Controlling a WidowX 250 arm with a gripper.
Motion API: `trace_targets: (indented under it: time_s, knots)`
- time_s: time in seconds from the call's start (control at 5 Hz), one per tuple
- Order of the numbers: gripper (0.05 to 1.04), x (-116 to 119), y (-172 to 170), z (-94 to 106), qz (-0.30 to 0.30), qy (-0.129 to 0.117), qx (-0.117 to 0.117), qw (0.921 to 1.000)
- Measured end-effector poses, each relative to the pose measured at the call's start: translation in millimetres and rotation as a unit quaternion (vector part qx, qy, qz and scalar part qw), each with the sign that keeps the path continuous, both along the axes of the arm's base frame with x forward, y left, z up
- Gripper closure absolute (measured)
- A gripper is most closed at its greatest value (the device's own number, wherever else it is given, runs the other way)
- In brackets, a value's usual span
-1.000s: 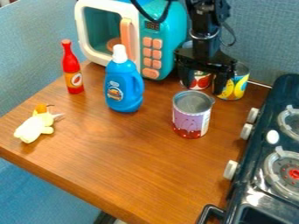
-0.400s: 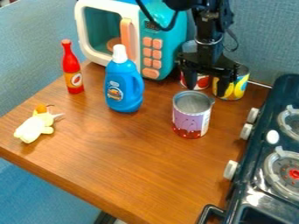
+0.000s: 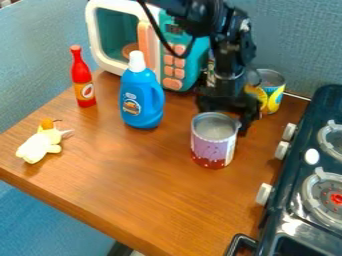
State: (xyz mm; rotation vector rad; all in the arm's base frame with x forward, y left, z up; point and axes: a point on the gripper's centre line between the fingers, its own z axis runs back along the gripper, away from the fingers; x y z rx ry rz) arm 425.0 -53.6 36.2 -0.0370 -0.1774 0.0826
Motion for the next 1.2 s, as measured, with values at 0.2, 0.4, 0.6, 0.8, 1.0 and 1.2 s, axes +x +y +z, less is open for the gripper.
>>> trace_targets:
  time_s: [0.2,0.4,0.6,0.8,1.0,1.2]
  knots:
    - [0.082,-19.2,8.6,8.0,0.007,0.000,0.021,0.9998]
    - [0.083,-49.7,15.7,19.1,0.012,-0.002,0.030,0.9995]
    - [0.082,-78.7,19.4,21.7,0.011,0.005,0.031,0.9994]
    - [0.083,-101.8,23.2,18.0,0.007,0.016,0.032,0.9993]
    - [0.083,-114.4,23.8,14.1,0.002,0.031,0.018,0.9993]
    - [0.083,-114.7,32.2,14.7,0.015,0.036,0.003,0.9992]
